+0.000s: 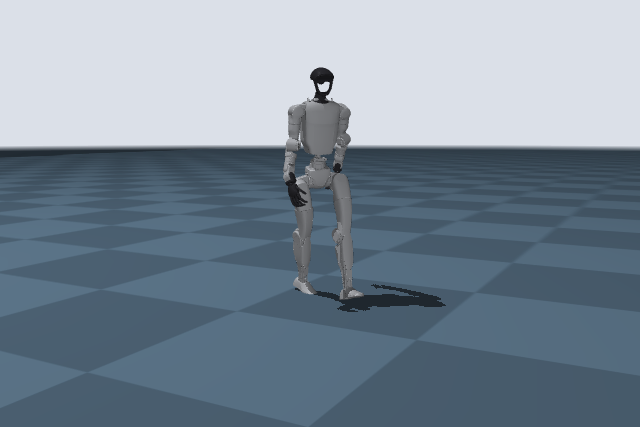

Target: Walk run

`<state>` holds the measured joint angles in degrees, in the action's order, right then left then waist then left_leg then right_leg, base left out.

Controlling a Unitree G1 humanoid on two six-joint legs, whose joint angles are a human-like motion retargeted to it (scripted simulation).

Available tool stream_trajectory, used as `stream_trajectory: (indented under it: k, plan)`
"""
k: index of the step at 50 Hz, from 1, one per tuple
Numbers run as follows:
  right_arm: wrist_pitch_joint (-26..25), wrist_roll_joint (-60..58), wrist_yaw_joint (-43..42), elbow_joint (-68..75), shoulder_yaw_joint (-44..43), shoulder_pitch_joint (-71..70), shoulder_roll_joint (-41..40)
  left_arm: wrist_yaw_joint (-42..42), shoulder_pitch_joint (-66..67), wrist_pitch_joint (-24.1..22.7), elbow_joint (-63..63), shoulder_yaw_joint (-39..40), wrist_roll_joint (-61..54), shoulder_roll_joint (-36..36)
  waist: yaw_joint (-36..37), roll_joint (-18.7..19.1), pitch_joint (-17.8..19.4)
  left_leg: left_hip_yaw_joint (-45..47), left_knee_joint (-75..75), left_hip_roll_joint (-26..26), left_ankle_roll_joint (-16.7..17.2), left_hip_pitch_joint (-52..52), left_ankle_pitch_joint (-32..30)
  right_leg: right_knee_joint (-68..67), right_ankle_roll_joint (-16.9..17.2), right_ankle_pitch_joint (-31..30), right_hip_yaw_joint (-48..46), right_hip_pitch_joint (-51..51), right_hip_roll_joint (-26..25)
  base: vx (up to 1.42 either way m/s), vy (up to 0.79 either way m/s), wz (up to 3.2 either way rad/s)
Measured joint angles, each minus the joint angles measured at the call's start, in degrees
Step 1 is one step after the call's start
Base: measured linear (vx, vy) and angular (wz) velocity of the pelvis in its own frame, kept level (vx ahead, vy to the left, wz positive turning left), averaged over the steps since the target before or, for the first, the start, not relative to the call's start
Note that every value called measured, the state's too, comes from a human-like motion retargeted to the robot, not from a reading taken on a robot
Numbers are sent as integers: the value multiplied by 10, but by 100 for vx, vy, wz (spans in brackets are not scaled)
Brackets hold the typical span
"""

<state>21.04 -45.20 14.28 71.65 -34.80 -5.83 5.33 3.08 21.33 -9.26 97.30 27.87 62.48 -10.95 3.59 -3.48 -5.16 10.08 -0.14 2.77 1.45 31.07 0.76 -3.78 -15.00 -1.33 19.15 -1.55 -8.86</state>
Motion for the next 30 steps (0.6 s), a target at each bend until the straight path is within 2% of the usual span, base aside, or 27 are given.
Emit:
stream_trajectory:
  k: [2, 3, 4, 5, 7, 9, 10, 12, 13, 15, 17, 18, 19, 23, 25, 30]
  plan:
    - [0, 6, -11, 16, -11, 11, 2, -2, 0, 3, -4, 3, 7, -7, 1, -3, -2, 36, 4, 2, -17, -6, 13, -3, 0, -9, -16, -18, 1, 93, 6, -6]
    - [-1, 5, -18, 30, -18, 17, 4, -3, -2, 5, -7, 6, 6, -11, 3, -7, -5, 43, 18, 2, -49, -8, 2, -6, 0, -17, -22, -24, -1, 88, -4, -23]
    - [-5, 1, -25, 48, -23, 26, 4, -4, -2, 8, -10, 11, 2, -15, 10, -11, -9, 57, 30, -3, -60, -13, -1, -10, 0, -30, -26, -32, -4, 87, -9, -48]
    - [-9, -4, -32, 67, -28, 36, 5, -6, -1, 10, -13, 17, -4, -18, 20, -16, -13, 75, 42, -12, -61, -21, -1, -15, 0, -46, -30, -41, -9, 93, -9, -75]
    - [-26, -29, -54, 120, -42, 57, 7, -3, -5, 14, -15, 29, -27, -26, 37, -28, -26, 44, 38, -2, -65, -33, -41, -35, 21, -99, -44, -49, -9, 93, -5, -80]
    - [-54, -52, -85, 172, -48, 79, 5, 7, -16, 21, -11, 38, -55, -35, 38, -47, -39, 20, 49, 13, -76, -42, -33, -70, 78, -178, -61, -45, 6, 99, 2, -52]
    - [-69, -60, -103, 198, -47, 89, 2, 15, -26, 24, -6, 41, -68, -41, 34, -54, -43, 28, 61, 11, -77, -45, -26, -92, 118, -224, -70, -41, 12, 103, 1, -24]
    - [-82, -54, -132, 241, -37, 108, -3, 28, -58, 30, 1, 29, -91, -53, 18, -49, -44, 45, 67, -3, -78, -72, -8, -176, 203, -286, -80, -15, -8, 82, -5, 17]
    - [-82, -49, -138, 253, -32, 120, -4, 29, -74, 31, 1, 17, -101, -55, 9, -49, -42, 48, 65, 6, -81, -94, 5, -249, 244, -287, -107, 9, -8, 74, -7, 32]
    - [-88, -49, -128, 258, -28, 144, -11, 23, -112, 31, 1, -8, -119, -54, 6, -54, -39, 40, 64, 21, -78, -125, 29, -364, 292, -287, -153, 54, 11, 81, -6, -17]
    - [-101, -70, -113, 258, -35, 158, -22, 21, -156, 27, -11, -31, -140, -48, 12, -14, -53, 35, 59, -34, -66, -132, 39, -350, 238, -274, -183, 93, -21, 71, -1, -66]
    - [-107, -83, -112, 258, -40, 165, -23, 22, -176, 24, -20, -39, -149, -39, 4, -1, -54, 33, 59, -39, -65, -142, 47, -371, 208, -234, -206, 121, -15, 65, 4, -3]
    - [-107, -92, -114, 257, -43, 170, -24, 26, -195, 17, -32, -45, -157, -29, -8, 10, -54, 29, 58, -42, -63, -153, 53, -383, 194, -199, -215, 146, -12, 65, 6, 47]
    - [-92, -99, -135, 251, -47, 189, -24, 47, -267, -40, -83, -99, -207, -1, -58, 48, -41, 12, 50, -40, -55, -199, 74, -354, 175, -90, -218, 223, 7, 61, 11, 74]
    - [-95, -99, -138, 254, -48, 196, -23, 55, -302, -64, -108, -127, -225, 0, -73, 49, -32, 15, 45, -30, -52, -226, 85, -291, 184, -72, -210, 247, 31, 62, 3, 39]
    - [-116, -91, -131, 258, -62, 206, -30, 59, -374, -91, -168, -150, -206, -5, -94, 27, -17, 14, 33, 6, -46, -296, 117, -96, 154, -59, -190, 283, 93, 63, -5, 32]
